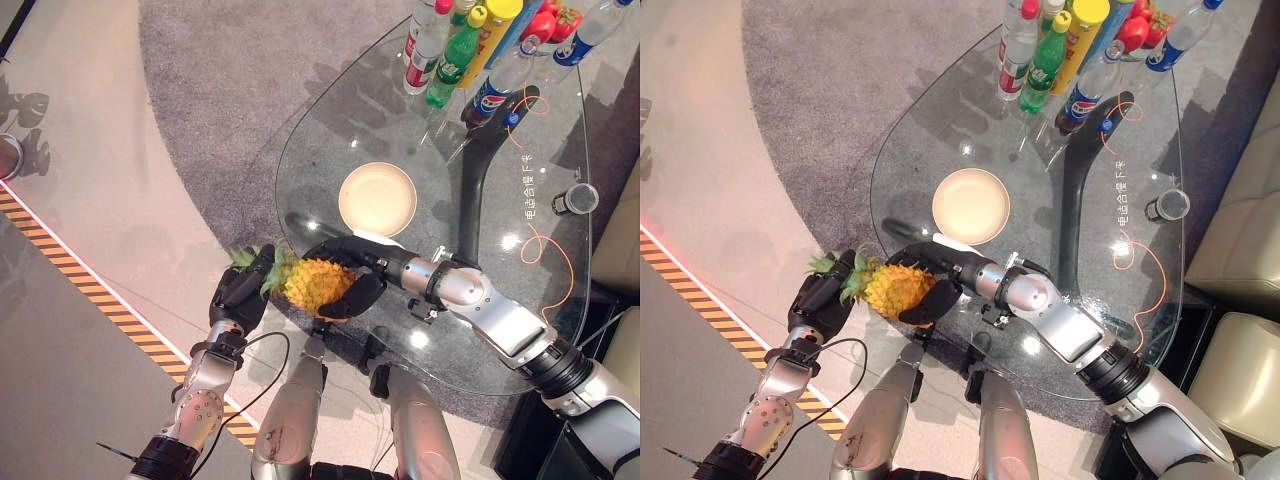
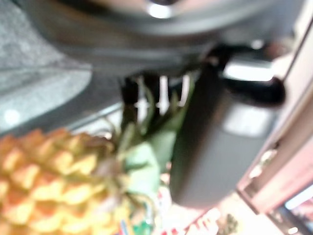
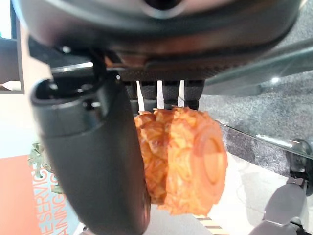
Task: Pick up the fruit to the plate
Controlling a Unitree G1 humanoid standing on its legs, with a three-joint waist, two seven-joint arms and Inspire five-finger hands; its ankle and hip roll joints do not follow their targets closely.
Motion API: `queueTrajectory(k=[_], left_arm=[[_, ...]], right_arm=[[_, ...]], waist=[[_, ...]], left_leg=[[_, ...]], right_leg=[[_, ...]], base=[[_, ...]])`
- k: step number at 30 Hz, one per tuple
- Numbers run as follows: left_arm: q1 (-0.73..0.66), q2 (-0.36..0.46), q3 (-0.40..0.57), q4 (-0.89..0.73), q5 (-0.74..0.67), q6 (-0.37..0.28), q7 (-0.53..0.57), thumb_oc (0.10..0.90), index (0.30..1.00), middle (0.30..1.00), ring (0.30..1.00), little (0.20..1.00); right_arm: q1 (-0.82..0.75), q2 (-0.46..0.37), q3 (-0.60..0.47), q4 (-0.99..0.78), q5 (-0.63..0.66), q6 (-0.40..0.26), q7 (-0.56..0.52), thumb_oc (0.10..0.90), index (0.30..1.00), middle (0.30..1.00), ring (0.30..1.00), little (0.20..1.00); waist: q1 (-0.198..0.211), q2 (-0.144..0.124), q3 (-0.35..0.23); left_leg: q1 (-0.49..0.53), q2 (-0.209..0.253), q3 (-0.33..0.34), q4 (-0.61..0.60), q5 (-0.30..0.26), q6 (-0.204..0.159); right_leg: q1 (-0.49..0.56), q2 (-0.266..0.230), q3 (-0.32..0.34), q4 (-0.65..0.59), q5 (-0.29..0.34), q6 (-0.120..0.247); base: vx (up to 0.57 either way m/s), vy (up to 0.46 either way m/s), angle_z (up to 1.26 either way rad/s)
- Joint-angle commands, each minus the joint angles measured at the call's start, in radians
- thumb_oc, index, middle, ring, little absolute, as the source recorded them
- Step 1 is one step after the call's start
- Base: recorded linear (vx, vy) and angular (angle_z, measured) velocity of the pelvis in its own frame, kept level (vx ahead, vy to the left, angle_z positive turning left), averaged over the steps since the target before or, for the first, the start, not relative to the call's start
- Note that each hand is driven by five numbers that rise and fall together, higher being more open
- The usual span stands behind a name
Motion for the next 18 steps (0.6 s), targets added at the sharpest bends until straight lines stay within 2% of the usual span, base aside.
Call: queueTrajectory(k=[1, 18], left_arm=[[-0.103, -0.091, -0.137, -0.181, 0.009, 0.020, -0.099, 0.100, 0.300, 0.300, 0.300, 0.200], [-0.100, -0.103, -0.124, -0.180, -0.002, 0.000, -0.089, 0.100, 0.300, 0.300, 0.300, 0.200]], right_arm=[[-0.098, 0.211, 0.157, -0.288, 0.132, -0.202, 0.146, 0.100, 0.300, 0.300, 0.300, 0.200], [-0.084, 0.199, 0.139, -0.265, 0.098, -0.194, 0.069, 0.100, 0.300, 0.300, 0.300, 0.200]], waist=[[-0.033, -0.018, -0.026], [-0.041, -0.021, -0.026]], left_leg=[[-0.001, -0.068, 0.019, 0.144, -0.113, 0.049], [0.002, -0.070, 0.031, 0.138, -0.114, 0.056]], right_leg=[[0.079, 0.013, 0.116, -0.156, 0.098, 0.061], [0.074, 0.010, 0.125, -0.159, 0.105, 0.065]], base=[[0.00, 0.000, 0.00], [0.00, 0.000, 0.00]])
